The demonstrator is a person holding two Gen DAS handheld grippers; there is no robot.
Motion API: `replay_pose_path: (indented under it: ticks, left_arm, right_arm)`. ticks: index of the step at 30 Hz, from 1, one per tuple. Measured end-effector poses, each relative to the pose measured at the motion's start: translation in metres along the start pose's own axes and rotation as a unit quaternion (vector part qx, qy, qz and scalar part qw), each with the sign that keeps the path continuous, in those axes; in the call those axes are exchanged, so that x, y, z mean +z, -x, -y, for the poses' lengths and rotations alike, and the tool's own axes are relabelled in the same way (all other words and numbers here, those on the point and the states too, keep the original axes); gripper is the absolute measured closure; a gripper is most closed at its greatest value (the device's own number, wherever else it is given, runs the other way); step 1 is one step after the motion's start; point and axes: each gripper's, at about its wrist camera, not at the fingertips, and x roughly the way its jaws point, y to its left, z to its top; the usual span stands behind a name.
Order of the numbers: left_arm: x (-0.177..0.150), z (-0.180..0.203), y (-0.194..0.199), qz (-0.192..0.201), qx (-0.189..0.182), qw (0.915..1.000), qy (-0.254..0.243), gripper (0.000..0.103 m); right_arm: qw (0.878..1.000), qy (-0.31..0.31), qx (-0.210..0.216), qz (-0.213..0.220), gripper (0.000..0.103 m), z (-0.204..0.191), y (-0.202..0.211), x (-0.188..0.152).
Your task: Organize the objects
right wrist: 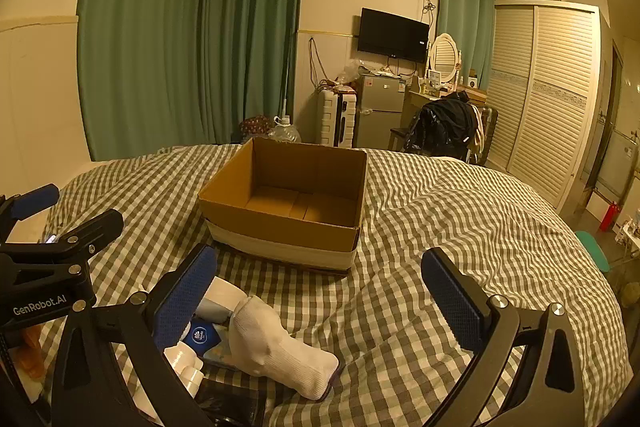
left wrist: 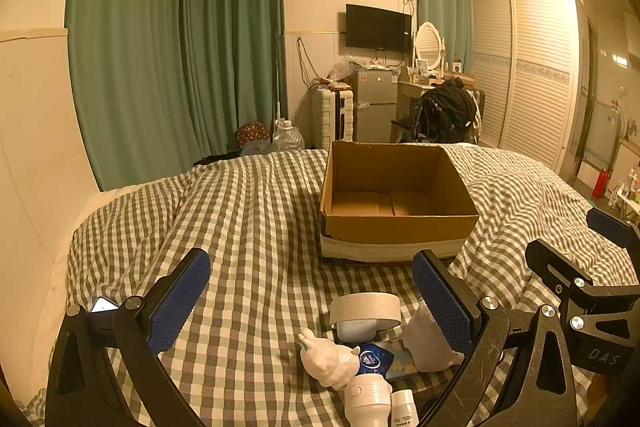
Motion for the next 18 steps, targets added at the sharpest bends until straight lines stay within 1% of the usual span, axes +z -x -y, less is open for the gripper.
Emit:
replay_pose_path:
  ticks: [18]
  left_arm:
    - [-0.0007, 0.0005, -0.0009, -0.004, 0.003, 1.0, 0.0, 0.0]
  right_arm:
    - [1.0, 0.005, 0.006, -0.007, 0.0, -0.0058, -0.0032, 0.0001]
